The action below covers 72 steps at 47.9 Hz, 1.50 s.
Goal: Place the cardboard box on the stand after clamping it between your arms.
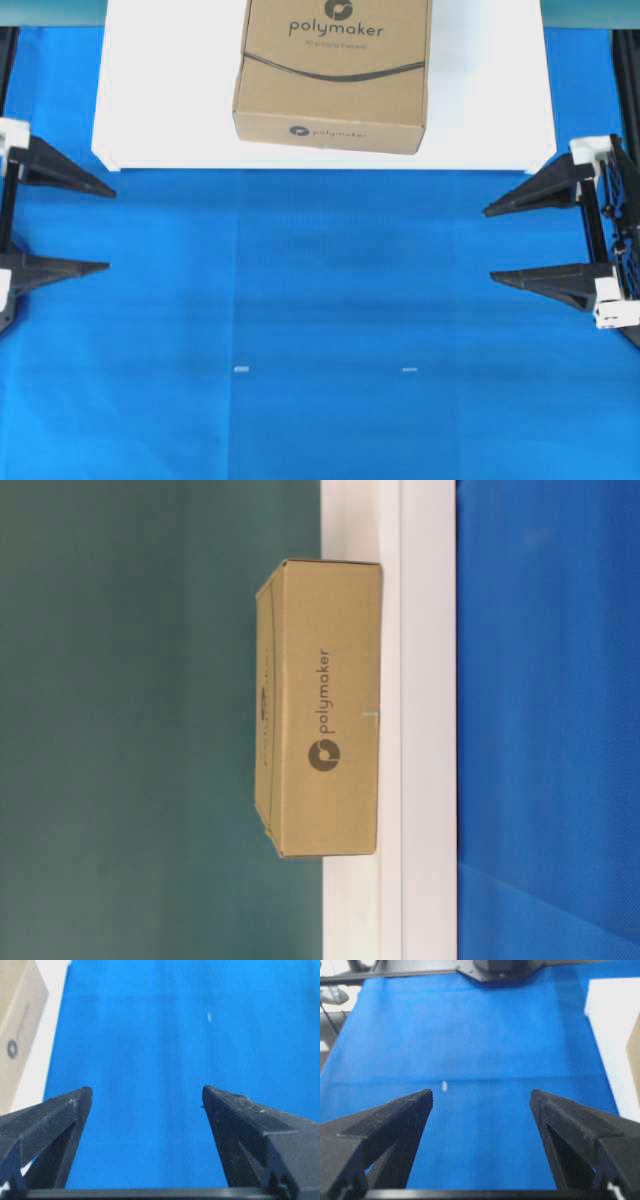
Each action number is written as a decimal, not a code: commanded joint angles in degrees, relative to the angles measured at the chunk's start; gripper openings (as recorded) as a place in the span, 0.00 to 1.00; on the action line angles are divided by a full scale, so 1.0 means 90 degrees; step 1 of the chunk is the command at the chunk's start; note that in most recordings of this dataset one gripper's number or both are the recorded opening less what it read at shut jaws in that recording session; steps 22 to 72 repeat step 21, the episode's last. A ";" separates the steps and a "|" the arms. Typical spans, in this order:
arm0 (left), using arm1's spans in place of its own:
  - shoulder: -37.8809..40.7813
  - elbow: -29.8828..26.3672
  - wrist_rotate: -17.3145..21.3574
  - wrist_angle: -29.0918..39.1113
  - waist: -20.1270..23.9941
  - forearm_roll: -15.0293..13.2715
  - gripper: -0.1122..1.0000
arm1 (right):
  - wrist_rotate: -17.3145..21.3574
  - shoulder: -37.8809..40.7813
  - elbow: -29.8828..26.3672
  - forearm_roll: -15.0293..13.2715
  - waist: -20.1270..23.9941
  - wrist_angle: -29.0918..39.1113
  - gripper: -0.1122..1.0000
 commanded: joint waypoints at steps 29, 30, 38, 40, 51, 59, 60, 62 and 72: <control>-0.0049 0.0293 -0.0117 -0.0811 -0.0029 -0.0010 0.85 | 0.0049 -0.0605 0.0371 -0.0010 0.0029 -0.0645 0.98; -0.0049 0.0293 -0.0117 -0.0811 -0.0029 -0.0010 0.85 | 0.0049 -0.0605 0.0371 -0.0010 0.0029 -0.0645 0.98; -0.0049 0.0293 -0.0117 -0.0811 -0.0029 -0.0010 0.85 | 0.0049 -0.0605 0.0371 -0.0010 0.0029 -0.0645 0.98; -0.0049 0.0293 -0.0117 -0.0811 -0.0029 -0.0010 0.85 | 0.0049 -0.0605 0.0371 -0.0010 0.0029 -0.0645 0.98; -0.0049 0.0293 -0.0117 -0.0811 -0.0029 -0.0010 0.85 | 0.0049 -0.0605 0.0371 -0.0010 0.0029 -0.0645 0.98; -0.0049 0.0293 -0.0117 -0.0811 -0.0029 -0.0010 0.85 | 0.0049 -0.0605 0.0371 -0.0010 0.0029 -0.0645 0.98; -0.0049 0.0293 -0.0117 -0.0811 -0.0029 -0.0010 0.85 | 0.0049 -0.0605 0.0371 -0.0010 0.0029 -0.0645 0.98; -0.0049 0.0293 -0.0117 -0.0811 -0.0029 -0.0010 0.85 | 0.0049 -0.0605 0.0371 -0.0010 0.0029 -0.0645 0.98; -0.0049 0.0293 -0.0117 -0.0811 -0.0029 -0.0010 0.85 | 0.0049 -0.0605 0.0371 -0.0010 0.0029 -0.0645 0.98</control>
